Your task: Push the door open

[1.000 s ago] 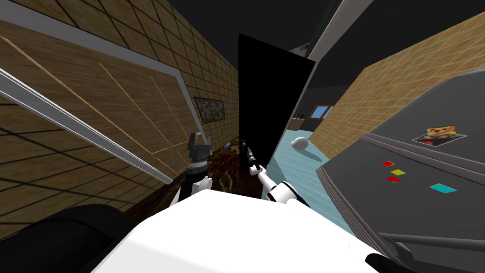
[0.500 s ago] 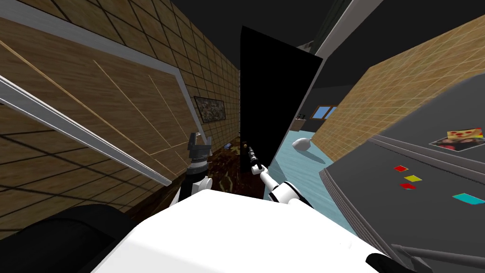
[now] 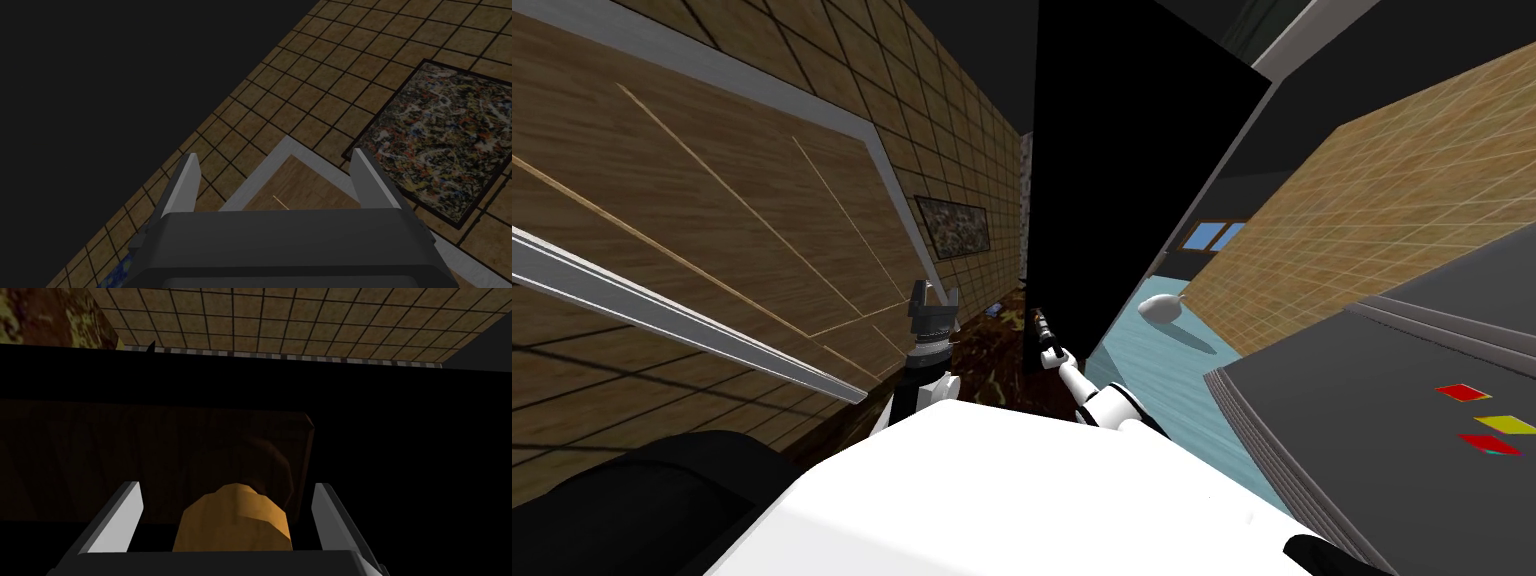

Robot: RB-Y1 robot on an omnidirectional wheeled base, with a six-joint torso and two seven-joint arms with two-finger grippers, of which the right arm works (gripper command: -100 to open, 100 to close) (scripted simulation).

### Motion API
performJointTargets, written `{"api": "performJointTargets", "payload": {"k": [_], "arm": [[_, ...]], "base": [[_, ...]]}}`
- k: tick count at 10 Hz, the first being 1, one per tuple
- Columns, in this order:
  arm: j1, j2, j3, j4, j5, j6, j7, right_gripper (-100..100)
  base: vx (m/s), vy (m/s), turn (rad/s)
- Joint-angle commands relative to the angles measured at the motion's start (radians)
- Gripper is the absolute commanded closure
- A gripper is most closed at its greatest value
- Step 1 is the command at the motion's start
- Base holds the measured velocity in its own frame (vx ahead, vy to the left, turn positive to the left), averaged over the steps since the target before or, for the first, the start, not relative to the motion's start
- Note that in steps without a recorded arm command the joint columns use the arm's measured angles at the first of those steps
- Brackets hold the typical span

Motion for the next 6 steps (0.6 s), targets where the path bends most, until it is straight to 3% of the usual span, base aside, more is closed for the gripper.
{"api": "performJointTargets", "payload": {"k": [1, 6], "arm": [[0.001, -0.002, 0.0, 0.0, 0.0, 0.001, 0.001, 100], [0.001, -0.002, 0.0, 0.0, 0.0, 0.001, 0.001, 100]], "base": [[-0.004, -0.004, -0.011], [-0.022, -0.01, 0.002]]}}
